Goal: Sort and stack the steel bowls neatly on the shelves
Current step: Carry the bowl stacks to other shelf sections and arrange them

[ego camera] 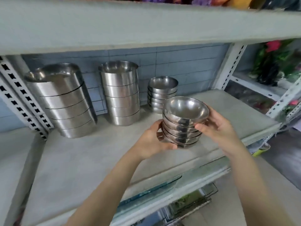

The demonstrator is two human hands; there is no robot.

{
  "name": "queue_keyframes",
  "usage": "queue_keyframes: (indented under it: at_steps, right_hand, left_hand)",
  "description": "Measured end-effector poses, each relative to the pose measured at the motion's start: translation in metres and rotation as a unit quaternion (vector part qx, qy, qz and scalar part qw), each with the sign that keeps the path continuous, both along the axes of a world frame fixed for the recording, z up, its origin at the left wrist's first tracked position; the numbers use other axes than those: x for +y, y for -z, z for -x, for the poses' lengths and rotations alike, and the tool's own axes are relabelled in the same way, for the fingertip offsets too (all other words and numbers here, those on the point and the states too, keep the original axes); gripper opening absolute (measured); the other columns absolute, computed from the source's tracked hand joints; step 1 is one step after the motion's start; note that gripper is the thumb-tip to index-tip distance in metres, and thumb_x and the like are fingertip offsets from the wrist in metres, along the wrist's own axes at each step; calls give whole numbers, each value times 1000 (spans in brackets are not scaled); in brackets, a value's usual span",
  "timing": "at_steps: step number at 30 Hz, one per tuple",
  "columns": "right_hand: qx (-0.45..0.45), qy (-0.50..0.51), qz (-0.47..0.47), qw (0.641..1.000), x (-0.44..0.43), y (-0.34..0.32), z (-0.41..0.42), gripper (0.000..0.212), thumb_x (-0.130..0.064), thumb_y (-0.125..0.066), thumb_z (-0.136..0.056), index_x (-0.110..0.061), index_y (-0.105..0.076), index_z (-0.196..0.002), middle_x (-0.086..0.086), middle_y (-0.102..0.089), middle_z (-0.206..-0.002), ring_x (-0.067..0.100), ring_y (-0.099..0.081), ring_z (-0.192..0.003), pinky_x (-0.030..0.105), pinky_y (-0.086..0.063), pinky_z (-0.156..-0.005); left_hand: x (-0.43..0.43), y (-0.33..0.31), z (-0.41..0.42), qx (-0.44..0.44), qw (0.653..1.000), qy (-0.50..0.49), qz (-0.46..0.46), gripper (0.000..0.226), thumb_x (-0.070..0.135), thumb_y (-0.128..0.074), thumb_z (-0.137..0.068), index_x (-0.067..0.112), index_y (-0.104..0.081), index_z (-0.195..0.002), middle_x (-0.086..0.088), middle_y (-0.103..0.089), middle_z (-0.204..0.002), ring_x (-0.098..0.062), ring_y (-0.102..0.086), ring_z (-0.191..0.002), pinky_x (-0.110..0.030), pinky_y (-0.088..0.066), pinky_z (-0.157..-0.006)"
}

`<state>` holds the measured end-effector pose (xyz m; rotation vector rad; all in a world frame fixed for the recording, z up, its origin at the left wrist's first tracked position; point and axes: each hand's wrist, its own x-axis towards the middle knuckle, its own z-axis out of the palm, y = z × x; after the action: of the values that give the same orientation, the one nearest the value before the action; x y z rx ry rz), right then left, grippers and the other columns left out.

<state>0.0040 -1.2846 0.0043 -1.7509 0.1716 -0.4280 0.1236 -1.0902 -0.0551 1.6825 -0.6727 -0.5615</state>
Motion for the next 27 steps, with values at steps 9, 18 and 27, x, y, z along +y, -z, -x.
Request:
queue_keyframes:
  at_steps: [9,18,27]
  right_hand:
    - [21,-71,25,997,-133,9,-48,87,-61,-88,-53,-41,-56,-131,-11,-65,-132,13,-59,-124,37,-44,-107]
    - [29,-116,37,992,-184,20,-99,96,-47,-90,-59,-25,-48,-142,-6,-64,-132,11,-59,-124,40,-43,-111]
    - [49,-167,48,983,-215,16,-166,109,-50,-87,-60,-23,-35,-151,-7,-55,-141,3,-54,-127,27,-43,-109]
  left_hand:
    - [-116,20,-9,-10,997,-77,-6,81,8,-91,-65,18,-46,-132,7,-67,-121,-10,-65,-110,-33,-55,-96]
    - [-159,20,-37,-37,993,-101,-47,74,8,-85,-75,14,-41,-135,6,-63,-118,-11,-67,-99,-23,-56,-89]
    - [-194,15,-78,-50,982,-164,-76,68,14,-82,-79,13,-43,-135,-1,-61,-126,-11,-61,-108,-19,-49,-90]
